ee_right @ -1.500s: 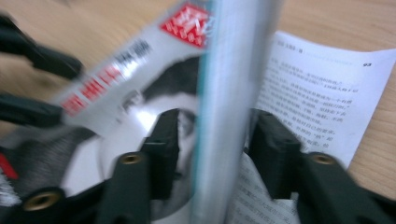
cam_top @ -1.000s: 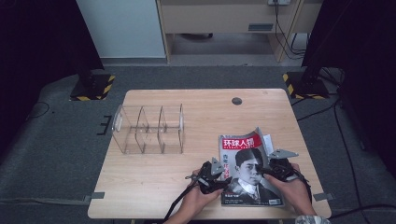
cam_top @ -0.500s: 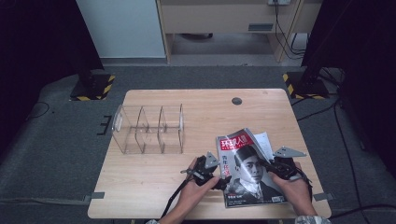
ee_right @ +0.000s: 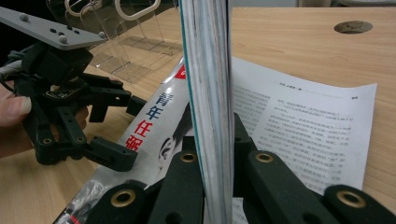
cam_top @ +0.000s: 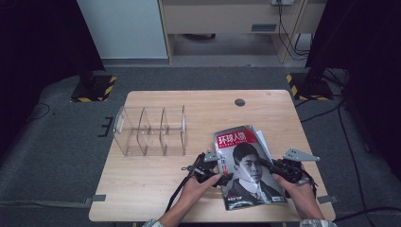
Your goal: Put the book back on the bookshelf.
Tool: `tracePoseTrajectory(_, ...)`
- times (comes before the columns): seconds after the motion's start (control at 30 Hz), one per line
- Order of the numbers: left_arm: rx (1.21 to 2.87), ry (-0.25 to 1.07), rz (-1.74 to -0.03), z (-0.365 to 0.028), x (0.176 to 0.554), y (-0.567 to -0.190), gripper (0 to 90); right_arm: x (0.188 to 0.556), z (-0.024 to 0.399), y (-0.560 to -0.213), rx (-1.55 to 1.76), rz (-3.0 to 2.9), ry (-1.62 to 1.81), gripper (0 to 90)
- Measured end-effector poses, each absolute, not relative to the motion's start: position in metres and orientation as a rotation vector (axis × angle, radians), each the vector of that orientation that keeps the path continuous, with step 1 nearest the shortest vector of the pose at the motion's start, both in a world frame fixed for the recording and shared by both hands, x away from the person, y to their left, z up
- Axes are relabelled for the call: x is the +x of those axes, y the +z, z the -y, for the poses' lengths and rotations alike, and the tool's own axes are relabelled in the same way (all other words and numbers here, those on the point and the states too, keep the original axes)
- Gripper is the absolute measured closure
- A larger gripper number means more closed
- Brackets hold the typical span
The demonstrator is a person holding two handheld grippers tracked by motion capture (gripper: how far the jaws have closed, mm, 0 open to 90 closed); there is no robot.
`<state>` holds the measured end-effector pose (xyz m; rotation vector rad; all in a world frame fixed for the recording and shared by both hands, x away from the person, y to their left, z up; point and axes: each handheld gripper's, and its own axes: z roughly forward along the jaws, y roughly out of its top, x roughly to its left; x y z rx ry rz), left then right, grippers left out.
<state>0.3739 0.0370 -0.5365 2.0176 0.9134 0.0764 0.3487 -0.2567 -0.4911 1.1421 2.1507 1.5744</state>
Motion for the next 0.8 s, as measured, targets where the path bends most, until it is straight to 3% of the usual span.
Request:
tracePoseTrajectory(0.17, 2.036, 0.087, -0.904, -0.034, 0.374, -0.535, 20.5, 0.35, 0.255, -0.496, 1.181, -2.169, 1.559, 87.7)
tracePoseTrajectory(0.3, 2.044, 0.121, -0.926, -0.036, 0.375, -0.534, 33.0, 0.354, 0.255, -0.504, 1.24, -2.202, 1.484, 87.2)
tracePoseTrajectory(0.33, 2.045, 0.14, -0.934, -0.036, 0.375, -0.534, 40.0, 0.355, 0.252, -0.509, 1.259, -2.236, 1.431, 86.4)
tracePoseTrajectory(0.53, 2.081, 0.217, -0.91, -0.035, 0.372, -0.534, 49.6, 0.355, 0.246, -0.517, 1.257, -2.311, 1.278, 80.2)
tracePoseTrajectory(0.63, 2.077, 0.216, -0.922, -0.035, 0.371, -0.533, 55.6, 0.356, 0.244, -0.52, 1.248, -2.325, 1.19, 68.8)
tracePoseTrajectory(0.67, 2.076, 0.215, -0.922, -0.036, 0.371, -0.533, 56.4, 0.357, 0.244, -0.521, 1.256, -2.328, 1.154, 61.3)
tracePoseTrajectory(0.7, 2.076, 0.209, -0.923, -0.036, 0.37, -0.533, 57.9, 0.358, 0.246, -0.523, 1.295, -2.308, 1.092, 47.4)
tracePoseTrajectory(0.73, 2.078, 0.206, -0.922, -0.037, 0.37, -0.533, 58.0, 0.358, 0.248, -0.523, 1.314, -2.279, 1.077, 40.1)
tracePoseTrajectory(0.77, 2.078, 0.206, -0.922, -0.037, 0.37, -0.533, 58.2, 0.358, 0.248, -0.523, 1.314, -2.279, 1.077, 40.1)
tracePoseTrajectory(0.8, 2.078, 0.204, -0.923, -0.037, 0.371, -0.533, 58.3, 0.358, 0.253, -0.524, 1.363, -2.228, 1.03, 30.5)
